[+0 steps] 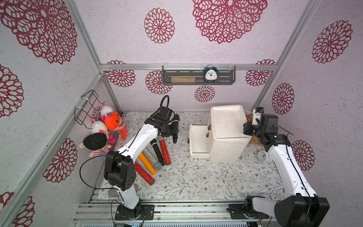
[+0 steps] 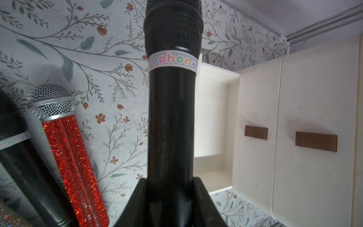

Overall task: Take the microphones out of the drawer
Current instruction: Place the microphone at the center of the board.

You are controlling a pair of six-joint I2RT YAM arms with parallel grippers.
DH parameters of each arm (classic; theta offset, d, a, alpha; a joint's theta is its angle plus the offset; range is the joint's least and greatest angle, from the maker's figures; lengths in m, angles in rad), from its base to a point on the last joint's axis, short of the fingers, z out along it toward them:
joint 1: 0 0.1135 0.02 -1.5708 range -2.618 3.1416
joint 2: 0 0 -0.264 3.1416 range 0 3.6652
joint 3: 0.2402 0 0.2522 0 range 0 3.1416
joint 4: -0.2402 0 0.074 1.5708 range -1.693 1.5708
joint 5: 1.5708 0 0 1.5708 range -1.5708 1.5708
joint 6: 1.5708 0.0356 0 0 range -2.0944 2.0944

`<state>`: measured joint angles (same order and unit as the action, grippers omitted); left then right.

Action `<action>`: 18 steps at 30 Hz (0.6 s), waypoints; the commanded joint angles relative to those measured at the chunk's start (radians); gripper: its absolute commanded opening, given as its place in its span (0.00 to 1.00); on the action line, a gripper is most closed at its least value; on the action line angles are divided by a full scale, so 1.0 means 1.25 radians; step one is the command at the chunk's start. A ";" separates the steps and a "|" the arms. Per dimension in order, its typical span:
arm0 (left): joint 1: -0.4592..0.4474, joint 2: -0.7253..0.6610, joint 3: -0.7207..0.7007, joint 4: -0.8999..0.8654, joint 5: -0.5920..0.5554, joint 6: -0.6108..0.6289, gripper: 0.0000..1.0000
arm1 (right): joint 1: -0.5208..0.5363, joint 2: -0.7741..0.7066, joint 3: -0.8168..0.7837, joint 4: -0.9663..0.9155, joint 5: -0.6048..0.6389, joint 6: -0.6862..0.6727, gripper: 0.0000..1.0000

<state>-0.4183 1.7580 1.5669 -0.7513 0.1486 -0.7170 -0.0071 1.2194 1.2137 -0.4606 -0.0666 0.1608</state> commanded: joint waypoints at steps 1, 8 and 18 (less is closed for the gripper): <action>-0.003 -0.015 -0.039 0.079 -0.072 -0.060 0.00 | 0.015 -0.024 0.064 0.184 -0.034 0.059 0.00; -0.037 0.014 -0.098 0.090 -0.187 -0.079 0.00 | 0.031 -0.023 0.071 0.182 -0.030 0.058 0.00; -0.074 0.079 -0.178 0.079 -0.287 -0.123 0.00 | 0.059 -0.024 0.077 0.167 -0.036 0.050 0.00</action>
<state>-0.4953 1.8320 1.3617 -0.6716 -0.1287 -0.8349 0.0456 1.2270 1.2137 -0.4458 -0.0448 0.1692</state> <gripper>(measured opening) 0.326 0.179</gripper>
